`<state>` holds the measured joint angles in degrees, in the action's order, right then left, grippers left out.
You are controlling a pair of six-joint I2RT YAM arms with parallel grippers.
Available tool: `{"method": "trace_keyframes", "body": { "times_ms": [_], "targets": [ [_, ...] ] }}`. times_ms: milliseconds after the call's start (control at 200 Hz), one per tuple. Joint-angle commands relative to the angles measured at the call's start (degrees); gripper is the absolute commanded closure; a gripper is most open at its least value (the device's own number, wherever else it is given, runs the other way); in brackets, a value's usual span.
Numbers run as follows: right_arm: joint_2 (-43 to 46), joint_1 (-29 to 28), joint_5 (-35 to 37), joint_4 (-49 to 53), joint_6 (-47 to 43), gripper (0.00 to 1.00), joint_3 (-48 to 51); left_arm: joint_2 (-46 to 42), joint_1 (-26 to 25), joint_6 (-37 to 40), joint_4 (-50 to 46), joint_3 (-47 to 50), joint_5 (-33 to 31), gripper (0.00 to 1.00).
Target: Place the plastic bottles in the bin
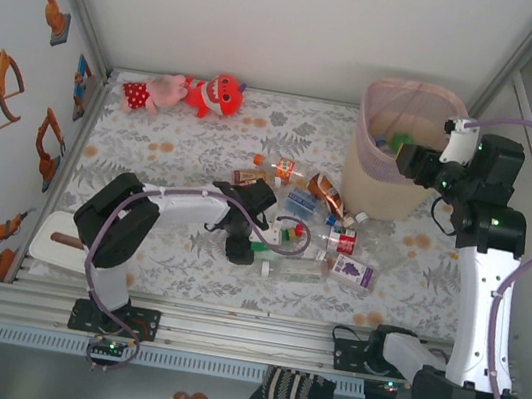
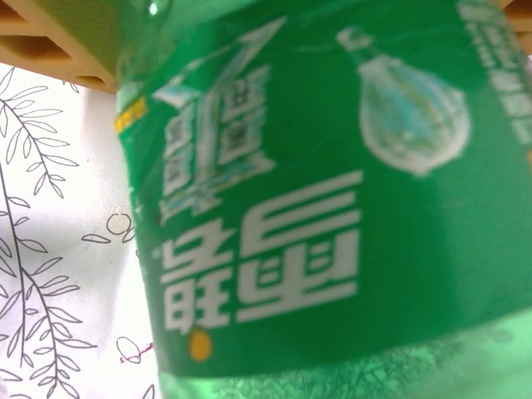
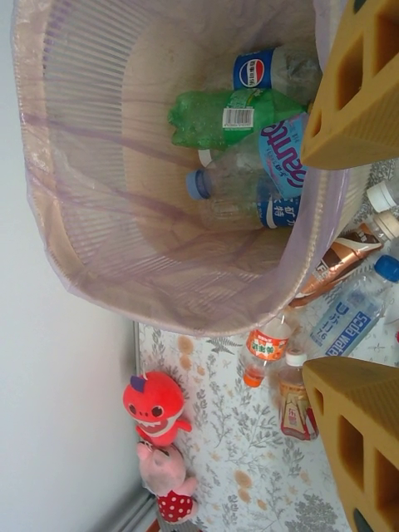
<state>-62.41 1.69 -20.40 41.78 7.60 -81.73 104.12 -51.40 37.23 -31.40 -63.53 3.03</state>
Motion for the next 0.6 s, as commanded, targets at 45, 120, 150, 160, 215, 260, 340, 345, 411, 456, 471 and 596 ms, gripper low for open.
{"method": "trace_keyframes", "body": {
  "times_ms": [45, 120, 150, 160, 215, 260, 340, 345, 411, 456, 471, 596],
  "targets": [
    [1.5, 0.3, -1.6, -0.2, 1.5, 0.4, -0.1, -2.1, 0.1, -1.8, 0.2, 1.6, -0.5, 0.35],
    [1.9, 0.3, -2.3, -0.9, 2.4, 0.4, 0.0, -3.8, 0.5, -2.4, 0.3, 2.4, -0.2, 0.38],
    [1.9, 0.3, -2.7, -1.1, 2.7, 0.4, -0.2, -4.6, 0.7, -2.6, 0.4, 2.8, -0.1, 0.39],
    [1.9, 0.3, -2.8, -1.1, 2.7, 0.4, -0.3, -4.9, 0.8, -2.7, 0.4, 2.9, 0.0, 0.39],
    [2.0, 0.3, -3.5, -1.2, 3.3, 0.4, -0.6, -6.7, 1.1, -3.1, 0.6, 3.6, 0.3, 0.41],
    [2.2, 0.2, -4.0, -1.6, 3.8, 0.41, -0.7, -8.1, 1.4, -3.4, 0.9, 4.0, 0.8, 0.43],
    [2.6, 0.2, -5.3, -2.8, 5.0, 0.41, -0.6, -10.9, 1.9, -3.9, 1.4, 4.7, 1.4, 0.43],
    [2.7, 0.2, -5.4, -2.8, 5.1, 0.41, -0.6, -11.0, 1.9, -3.9, 1.4, 4.7, 1.4, 0.43],
    [3.0, 0.2, -7.5, -4.0, 6.2, 0.41, -0.6, -13.2, 2.2, -4.4, 1.7, 4.8, 2.1, 0.44],
    [3.4, 0.2, -9.4, -5.1, 7.1, 0.4, -0.4, -14.8, 2.4, -4.7, 2.1, 4.8, 2.6, 0.44],
    [3.6, 0.1, -9.9, -5.7, 7.4, 0.4, -0.2, -15.3, 2.4, -4.8, 2.2, 4.8, 2.9, 0.44],
    [5.3, -0.7, -16.5, -12.5, 10.7, 0.4, 2.1, -20.4, 3.0, -6.4, 4.6, 4.6, 6.1, 0.45]
  ]
}}
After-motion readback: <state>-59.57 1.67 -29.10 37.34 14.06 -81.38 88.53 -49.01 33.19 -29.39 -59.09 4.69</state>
